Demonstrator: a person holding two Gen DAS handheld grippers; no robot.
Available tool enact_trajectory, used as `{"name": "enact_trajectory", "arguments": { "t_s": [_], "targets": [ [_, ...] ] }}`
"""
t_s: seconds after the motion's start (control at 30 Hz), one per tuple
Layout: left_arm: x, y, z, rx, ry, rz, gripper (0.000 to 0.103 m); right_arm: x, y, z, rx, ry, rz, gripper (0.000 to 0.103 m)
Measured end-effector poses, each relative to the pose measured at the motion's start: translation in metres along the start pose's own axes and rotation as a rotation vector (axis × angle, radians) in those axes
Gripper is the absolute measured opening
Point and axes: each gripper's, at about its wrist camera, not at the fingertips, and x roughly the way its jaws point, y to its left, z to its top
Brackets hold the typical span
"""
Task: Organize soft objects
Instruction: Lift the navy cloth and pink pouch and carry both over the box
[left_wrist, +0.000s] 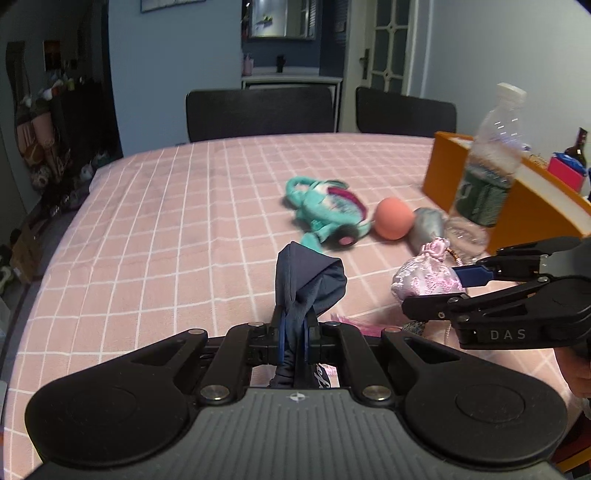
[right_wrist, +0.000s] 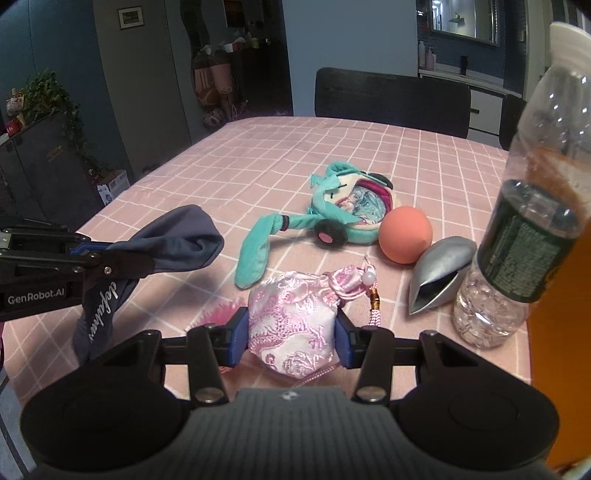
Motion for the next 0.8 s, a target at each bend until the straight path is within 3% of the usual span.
{"name": "enact_trajectory", "arguments": {
  "t_s": [0.3, 0.5, 0.8],
  "targets": [
    [-0.046, -0.033, 0.005, 0.064, -0.066, -0.05, 0.009, -0.066, -0.006, -0.008, 0.003, -0.041, 0.012, 0.047],
    [-0.064, -0.064, 0.004, 0.141, -0.067, -0.134, 0.009, -0.122, -0.023, -0.022, 0.028, -0.08, -0.009, 0.047],
    [-0.084, -0.134, 0.013, 0.3, -0.138, -0.273, 0.009, -0.2, -0.058, -0.036, 0.056, -0.139, -0.121, 0.047]
  ]
}}
